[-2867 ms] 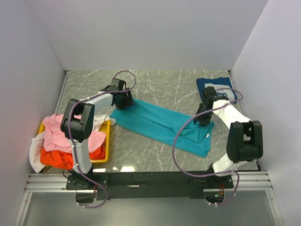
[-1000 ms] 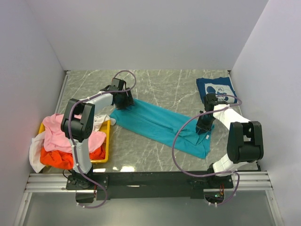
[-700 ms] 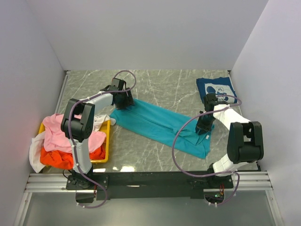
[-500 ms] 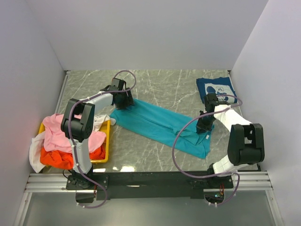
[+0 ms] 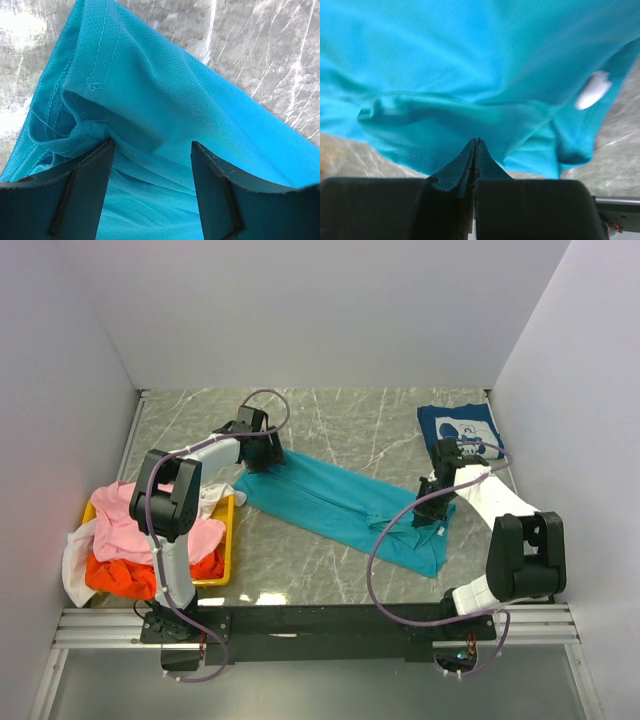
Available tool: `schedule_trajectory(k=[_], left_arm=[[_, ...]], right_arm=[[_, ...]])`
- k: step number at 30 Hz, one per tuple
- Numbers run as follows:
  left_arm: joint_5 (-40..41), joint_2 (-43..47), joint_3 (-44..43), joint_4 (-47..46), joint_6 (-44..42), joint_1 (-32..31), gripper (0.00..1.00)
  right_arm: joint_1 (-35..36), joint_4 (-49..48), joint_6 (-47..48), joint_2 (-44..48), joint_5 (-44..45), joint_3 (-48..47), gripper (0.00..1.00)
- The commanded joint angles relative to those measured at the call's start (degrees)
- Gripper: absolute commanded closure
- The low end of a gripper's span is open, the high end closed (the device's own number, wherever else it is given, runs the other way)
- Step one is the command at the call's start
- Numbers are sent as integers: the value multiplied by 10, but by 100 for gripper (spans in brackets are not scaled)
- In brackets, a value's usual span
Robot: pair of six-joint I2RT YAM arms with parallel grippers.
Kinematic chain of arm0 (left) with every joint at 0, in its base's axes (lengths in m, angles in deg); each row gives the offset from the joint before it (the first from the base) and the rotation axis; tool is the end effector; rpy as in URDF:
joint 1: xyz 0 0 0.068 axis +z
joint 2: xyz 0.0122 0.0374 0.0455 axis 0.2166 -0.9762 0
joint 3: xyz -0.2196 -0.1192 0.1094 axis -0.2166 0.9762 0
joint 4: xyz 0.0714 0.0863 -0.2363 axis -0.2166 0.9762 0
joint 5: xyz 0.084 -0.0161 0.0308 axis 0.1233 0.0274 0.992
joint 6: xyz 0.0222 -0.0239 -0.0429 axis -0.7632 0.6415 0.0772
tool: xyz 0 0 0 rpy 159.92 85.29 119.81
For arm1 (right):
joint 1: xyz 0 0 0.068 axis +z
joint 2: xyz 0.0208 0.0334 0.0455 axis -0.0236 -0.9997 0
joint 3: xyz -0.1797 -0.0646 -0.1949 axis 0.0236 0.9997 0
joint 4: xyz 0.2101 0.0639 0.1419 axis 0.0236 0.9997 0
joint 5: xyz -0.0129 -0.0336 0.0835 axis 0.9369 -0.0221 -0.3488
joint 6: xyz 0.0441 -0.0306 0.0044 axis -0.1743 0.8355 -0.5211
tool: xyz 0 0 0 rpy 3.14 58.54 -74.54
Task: Fold and stack the t-shirts
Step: Fold the tshirt
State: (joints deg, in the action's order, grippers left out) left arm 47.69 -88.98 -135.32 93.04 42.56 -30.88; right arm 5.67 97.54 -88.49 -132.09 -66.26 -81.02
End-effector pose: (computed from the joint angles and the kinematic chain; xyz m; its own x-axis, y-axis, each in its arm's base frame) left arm 0.3991 -0.1356 0.1679 -0.8342 -0.3282 -0.4432 -0.1485 0.9077 -0.3925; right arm 0.2558 0.0255 0.1962 -0.9351 0.3394 -0.1021 0.3089 0.9217 0.2347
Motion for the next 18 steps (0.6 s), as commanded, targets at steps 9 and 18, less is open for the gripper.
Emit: schedule_trajectory(k=[9, 18], left_arm=[[3, -17, -23, 11, -7, 0, 31], [5, -18, -35, 15, -8, 0, 31]], right_arm=[[91, 40, -33, 41, -9, 25, 100], [119, 83, 4, 40, -50, 14, 75]])
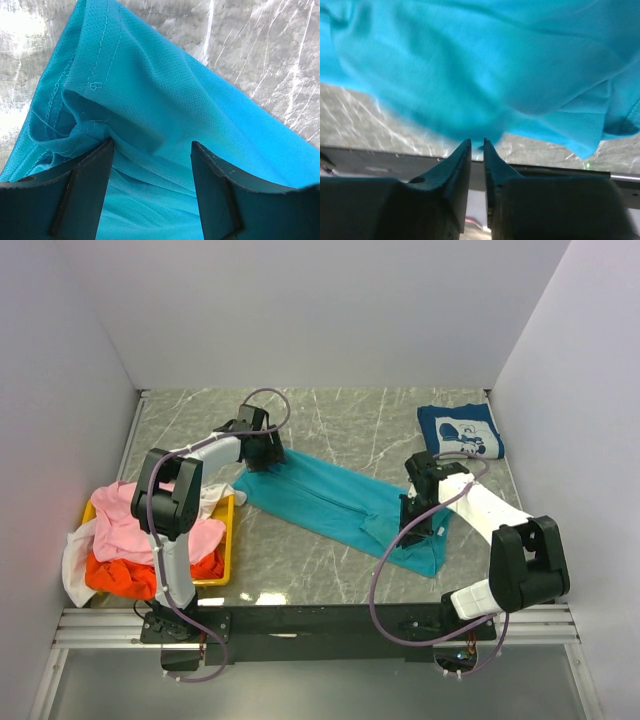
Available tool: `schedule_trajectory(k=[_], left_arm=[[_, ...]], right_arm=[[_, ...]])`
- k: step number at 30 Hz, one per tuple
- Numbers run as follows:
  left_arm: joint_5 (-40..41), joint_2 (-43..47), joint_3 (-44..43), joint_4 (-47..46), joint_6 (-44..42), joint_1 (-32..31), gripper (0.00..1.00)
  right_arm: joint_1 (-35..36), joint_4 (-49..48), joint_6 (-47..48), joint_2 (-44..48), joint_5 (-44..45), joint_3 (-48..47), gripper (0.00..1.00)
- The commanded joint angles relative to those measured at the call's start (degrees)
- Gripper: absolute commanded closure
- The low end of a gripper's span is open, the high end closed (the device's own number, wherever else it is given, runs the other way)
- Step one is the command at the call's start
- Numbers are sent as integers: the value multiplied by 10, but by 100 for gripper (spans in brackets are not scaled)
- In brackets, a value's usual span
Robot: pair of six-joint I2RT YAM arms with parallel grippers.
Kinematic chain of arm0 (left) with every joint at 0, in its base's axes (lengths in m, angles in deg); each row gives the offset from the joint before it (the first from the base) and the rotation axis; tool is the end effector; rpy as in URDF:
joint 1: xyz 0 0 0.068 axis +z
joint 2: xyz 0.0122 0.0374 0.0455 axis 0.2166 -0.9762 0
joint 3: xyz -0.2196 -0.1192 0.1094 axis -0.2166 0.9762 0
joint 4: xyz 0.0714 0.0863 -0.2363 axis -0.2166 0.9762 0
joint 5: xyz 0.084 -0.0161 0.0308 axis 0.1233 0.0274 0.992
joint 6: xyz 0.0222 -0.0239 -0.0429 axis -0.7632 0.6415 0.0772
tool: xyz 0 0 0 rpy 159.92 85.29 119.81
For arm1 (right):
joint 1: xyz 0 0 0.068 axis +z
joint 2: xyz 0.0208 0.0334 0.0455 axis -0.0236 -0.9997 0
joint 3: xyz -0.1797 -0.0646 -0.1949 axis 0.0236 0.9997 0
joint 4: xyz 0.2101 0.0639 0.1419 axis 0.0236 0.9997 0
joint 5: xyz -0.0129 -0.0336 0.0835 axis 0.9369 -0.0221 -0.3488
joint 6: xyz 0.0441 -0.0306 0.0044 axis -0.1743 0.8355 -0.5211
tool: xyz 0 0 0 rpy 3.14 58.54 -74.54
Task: Fold and stack the t-shirts
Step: Fold the tshirt
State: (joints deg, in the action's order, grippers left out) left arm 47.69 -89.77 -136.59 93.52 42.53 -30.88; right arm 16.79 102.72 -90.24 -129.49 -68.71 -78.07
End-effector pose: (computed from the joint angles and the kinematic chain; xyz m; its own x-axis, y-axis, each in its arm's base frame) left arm 0.4031 -0.1369 0.1684 -0.8343 -0.3277 -0.4434 -0.1481 0.9078 -0.3923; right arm 0.2237 0.0697 0.1921 -0.9842 0.1767 0.0102 0.1741 0.9563 0.2350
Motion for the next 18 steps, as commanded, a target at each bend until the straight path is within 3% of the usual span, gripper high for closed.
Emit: schedule_trajectory(k=[1, 6, 18], left_arm=[[4, -10, -27, 18, -8, 1, 31], [0, 8, -56, 43, -8, 1, 30], [-34, 14, -95, 63, -1, 54, 27]], right_arm=[[6, 33, 24, 16, -36, -32, 72], [-12, 46, 21, 4, -14, -80, 60], [-192, -59, -21, -36, 70, -86, 59]])
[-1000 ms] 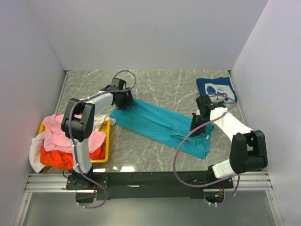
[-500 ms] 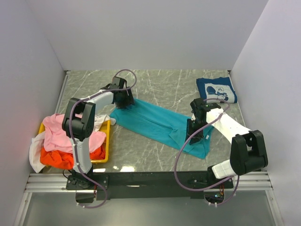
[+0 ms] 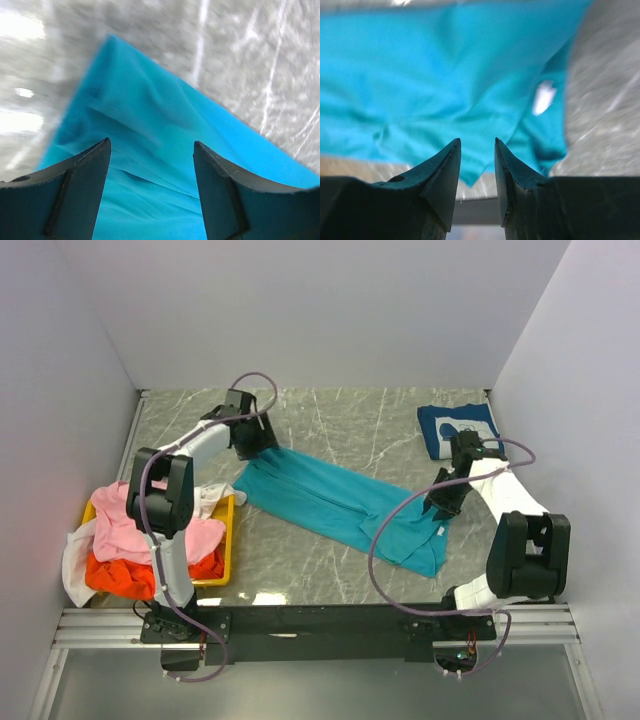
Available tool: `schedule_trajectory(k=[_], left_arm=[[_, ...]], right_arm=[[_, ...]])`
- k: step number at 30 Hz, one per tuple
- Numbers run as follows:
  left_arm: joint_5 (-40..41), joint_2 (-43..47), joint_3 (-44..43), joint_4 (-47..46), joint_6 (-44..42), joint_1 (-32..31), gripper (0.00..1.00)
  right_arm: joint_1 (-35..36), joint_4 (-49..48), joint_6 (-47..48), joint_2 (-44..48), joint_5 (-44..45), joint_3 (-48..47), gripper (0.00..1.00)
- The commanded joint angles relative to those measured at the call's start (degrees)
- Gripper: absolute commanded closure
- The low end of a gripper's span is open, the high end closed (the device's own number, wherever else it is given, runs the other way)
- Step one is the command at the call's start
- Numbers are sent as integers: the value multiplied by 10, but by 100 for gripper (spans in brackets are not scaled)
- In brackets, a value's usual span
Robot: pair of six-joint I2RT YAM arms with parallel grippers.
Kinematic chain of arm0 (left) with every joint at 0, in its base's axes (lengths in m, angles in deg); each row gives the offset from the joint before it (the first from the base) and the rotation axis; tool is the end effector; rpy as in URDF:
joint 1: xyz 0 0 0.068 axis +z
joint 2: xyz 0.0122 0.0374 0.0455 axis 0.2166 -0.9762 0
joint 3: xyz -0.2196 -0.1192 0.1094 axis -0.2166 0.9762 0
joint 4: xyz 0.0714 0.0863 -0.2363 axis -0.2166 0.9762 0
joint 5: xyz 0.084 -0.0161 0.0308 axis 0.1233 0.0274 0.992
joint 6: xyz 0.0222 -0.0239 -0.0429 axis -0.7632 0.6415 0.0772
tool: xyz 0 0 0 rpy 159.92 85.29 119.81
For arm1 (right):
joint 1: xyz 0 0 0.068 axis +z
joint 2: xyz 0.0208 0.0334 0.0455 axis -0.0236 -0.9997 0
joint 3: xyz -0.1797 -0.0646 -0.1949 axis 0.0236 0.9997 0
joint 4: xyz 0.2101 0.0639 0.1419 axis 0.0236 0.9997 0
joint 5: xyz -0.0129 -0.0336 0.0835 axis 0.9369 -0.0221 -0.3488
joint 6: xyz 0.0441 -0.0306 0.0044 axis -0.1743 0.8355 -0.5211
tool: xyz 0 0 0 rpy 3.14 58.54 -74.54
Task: Fold and stack the t-shirts
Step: Fold the tshirt
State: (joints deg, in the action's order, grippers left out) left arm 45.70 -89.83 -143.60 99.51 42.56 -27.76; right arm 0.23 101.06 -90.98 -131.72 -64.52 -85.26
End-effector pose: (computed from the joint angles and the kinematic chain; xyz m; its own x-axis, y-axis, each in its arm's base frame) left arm 0.4209 -0.1190 0.1983 -0.8189 -0.3700 -0.4388 -0.1756 0.8893 -0.4222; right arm 0.2625 0.0000 0.2159 -0.8759 0.4668 -0.1221 0.4346 0.8732 0.2207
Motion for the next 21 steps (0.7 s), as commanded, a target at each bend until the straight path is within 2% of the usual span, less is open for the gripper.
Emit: schedule_trajectory(k=[1, 10, 21], left_arm=[[-18, 9, -30, 2, -3, 32, 27], [-12, -27, -63, 10, -18, 45, 28], [23, -26, -45, 34, -26, 47, 35]], right_arm=[[-33, -46, -10, -18, 31, -18, 59], [-108, -77, 8, -57, 50, -21, 55], [-125, -120, 7, -113, 49, -18, 55]])
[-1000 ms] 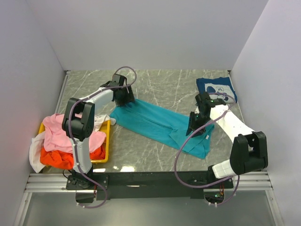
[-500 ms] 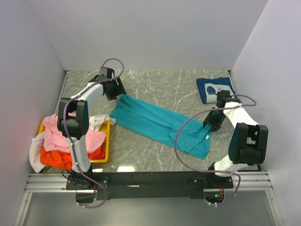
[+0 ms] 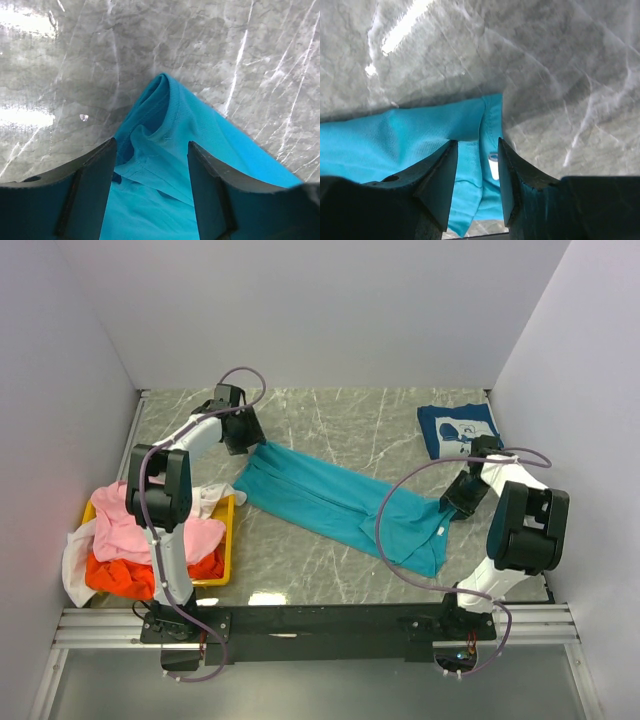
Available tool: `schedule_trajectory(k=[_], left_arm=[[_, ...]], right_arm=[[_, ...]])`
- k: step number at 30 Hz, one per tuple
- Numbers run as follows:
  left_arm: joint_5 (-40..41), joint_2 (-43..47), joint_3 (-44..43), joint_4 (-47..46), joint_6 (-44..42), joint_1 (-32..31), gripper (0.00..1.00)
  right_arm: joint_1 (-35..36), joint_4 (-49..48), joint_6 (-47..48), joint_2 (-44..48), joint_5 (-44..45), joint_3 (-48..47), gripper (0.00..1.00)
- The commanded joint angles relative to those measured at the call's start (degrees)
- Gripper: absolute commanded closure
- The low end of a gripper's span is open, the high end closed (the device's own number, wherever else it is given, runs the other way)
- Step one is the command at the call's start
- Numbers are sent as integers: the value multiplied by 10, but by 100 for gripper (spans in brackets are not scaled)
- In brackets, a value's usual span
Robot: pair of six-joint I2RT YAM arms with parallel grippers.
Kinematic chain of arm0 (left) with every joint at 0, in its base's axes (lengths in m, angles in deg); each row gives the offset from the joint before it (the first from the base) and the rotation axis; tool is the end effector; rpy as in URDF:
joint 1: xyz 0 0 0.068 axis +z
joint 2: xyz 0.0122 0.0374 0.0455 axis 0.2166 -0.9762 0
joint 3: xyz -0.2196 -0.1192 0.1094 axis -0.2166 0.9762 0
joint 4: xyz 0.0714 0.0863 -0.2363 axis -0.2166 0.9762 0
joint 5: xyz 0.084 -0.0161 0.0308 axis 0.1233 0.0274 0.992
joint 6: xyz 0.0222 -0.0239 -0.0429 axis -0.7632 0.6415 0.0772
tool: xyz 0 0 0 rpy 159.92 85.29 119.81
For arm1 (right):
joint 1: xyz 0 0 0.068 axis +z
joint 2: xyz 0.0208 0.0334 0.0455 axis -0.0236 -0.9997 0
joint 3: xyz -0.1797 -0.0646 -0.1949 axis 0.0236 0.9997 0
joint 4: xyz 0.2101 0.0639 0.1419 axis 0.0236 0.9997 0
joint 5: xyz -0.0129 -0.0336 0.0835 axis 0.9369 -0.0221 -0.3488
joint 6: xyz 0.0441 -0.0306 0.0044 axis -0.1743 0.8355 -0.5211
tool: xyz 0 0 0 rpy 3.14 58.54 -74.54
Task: Fold and stack the t-shirts
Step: Fold the tshirt
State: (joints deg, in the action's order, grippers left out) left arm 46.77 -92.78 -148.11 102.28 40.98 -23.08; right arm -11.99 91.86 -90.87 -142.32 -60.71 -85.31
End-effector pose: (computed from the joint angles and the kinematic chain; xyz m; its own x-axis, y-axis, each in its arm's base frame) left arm 0.4413 -0.0859 0.1976 -0.7960 -0.4118 -0.4436 -0.2428 0.8886 -0.3892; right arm 0.2875 -0.0653 0.1714 -0.7548 0.6428 -0.1310 0.6252 0.7653 0.1527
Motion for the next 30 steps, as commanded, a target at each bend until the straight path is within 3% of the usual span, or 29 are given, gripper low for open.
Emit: schedule_trajectory(k=[1, 20, 27, 30], left_arm=[[10, 4, 3, 7, -9, 0, 36], [1, -7, 19, 30, -4, 0, 49], [-13, 13, 41, 9, 3, 0, 71], [-5, 28, 45, 5, 7, 0, 71]], right_arm=[[-4, -31, 5, -11, 11, -18, 55], [-8, -42, 11, -50, 42, -39, 59], [-8, -39, 13, -49, 43, -43, 59], [-8, -36, 16, -49, 44, -43, 59]])
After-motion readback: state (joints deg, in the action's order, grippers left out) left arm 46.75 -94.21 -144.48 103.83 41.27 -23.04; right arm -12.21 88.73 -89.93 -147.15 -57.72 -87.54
